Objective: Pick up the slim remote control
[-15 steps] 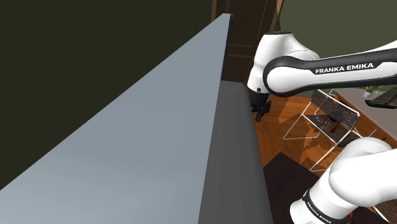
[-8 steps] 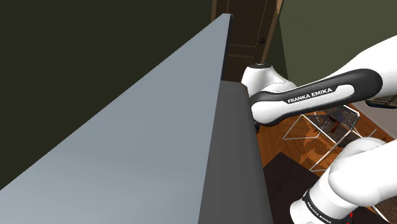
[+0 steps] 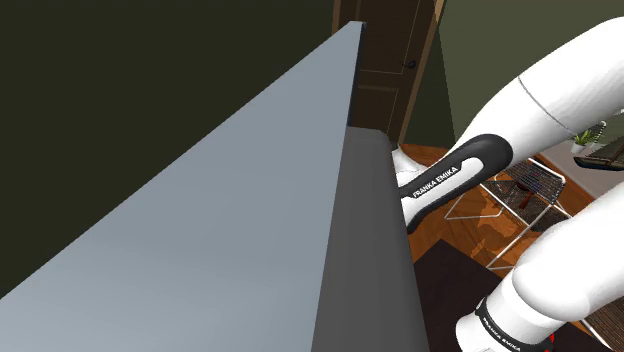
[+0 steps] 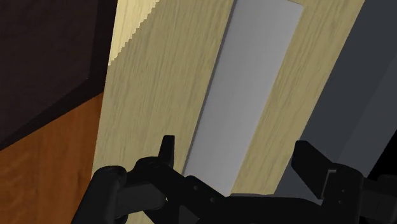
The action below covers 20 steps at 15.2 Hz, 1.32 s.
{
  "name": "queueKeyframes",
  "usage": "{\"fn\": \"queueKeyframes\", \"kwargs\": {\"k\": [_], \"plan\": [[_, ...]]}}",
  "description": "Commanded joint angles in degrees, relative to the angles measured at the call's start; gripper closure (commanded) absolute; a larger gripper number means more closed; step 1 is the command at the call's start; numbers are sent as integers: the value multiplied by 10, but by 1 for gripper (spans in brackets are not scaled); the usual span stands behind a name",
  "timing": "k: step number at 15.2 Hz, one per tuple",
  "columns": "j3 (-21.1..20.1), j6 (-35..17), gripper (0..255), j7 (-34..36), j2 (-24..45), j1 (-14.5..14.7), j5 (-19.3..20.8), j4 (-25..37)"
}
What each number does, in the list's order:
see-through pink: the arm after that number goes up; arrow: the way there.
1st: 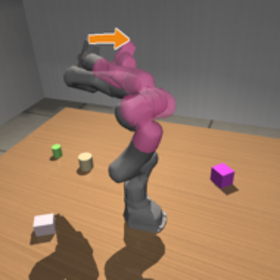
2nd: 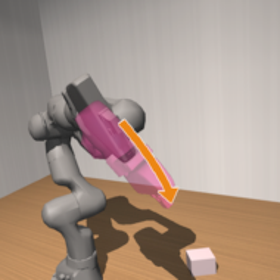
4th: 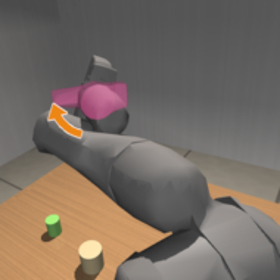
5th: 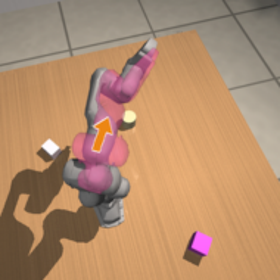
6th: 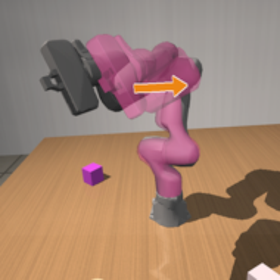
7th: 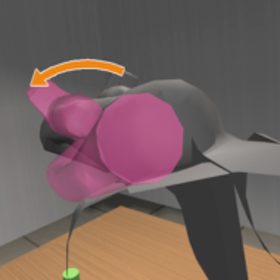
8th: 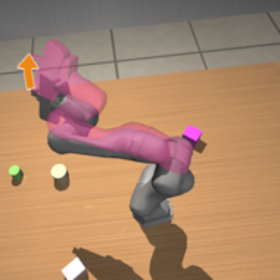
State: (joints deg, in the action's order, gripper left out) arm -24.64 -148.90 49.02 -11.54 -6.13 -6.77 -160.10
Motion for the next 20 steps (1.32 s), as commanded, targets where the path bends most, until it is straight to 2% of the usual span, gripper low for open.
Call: {"fn": "queueKeyframes", "kwargs": {"k": [1,6,8,10,11,20], "plan": [[-14,-36,0,37,38,-8,16,-1],[-19,-89,0,76,95,-25,70,-2],[-17,-115,0,106,126,-32,112,0],[-15,-115,0,106,126,-31,112,0],[-15,-116,255,106,126,-31,112,-1],[-16,-115,255,106,126,-31,112,0]]}}
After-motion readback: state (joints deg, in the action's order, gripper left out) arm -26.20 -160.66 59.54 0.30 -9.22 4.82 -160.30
